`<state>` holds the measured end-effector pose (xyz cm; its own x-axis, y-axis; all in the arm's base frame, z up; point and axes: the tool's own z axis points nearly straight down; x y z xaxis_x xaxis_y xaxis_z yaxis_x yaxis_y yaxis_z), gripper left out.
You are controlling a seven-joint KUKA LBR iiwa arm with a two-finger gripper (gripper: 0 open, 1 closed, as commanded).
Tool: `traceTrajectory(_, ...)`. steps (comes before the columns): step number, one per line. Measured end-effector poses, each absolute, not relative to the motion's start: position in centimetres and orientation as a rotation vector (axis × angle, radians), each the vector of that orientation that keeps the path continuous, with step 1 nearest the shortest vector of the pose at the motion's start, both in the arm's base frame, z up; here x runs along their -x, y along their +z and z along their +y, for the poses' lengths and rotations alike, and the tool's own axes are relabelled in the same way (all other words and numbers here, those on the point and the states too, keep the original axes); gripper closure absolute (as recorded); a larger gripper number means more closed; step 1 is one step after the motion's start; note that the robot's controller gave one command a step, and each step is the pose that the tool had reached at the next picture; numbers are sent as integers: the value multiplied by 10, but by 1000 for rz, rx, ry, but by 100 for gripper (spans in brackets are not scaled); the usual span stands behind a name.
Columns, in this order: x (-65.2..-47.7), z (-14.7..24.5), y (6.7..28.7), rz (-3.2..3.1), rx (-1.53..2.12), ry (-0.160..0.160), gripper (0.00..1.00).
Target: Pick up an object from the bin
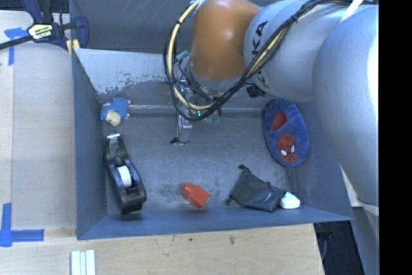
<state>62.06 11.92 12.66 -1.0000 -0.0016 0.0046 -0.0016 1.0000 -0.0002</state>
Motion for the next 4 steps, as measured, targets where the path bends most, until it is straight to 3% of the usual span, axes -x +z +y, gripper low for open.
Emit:
traceTrajectory(1,-625,159,67,-3138,-104,-1,0)
traceTrajectory(2,-603,236,107,-3152,-260,20,0)
traceTrajectory(3,-578,245,123,-2970,-1055,-2,0)
traceTrajectory(4,-572,243,79,-2702,-1647,10,0)
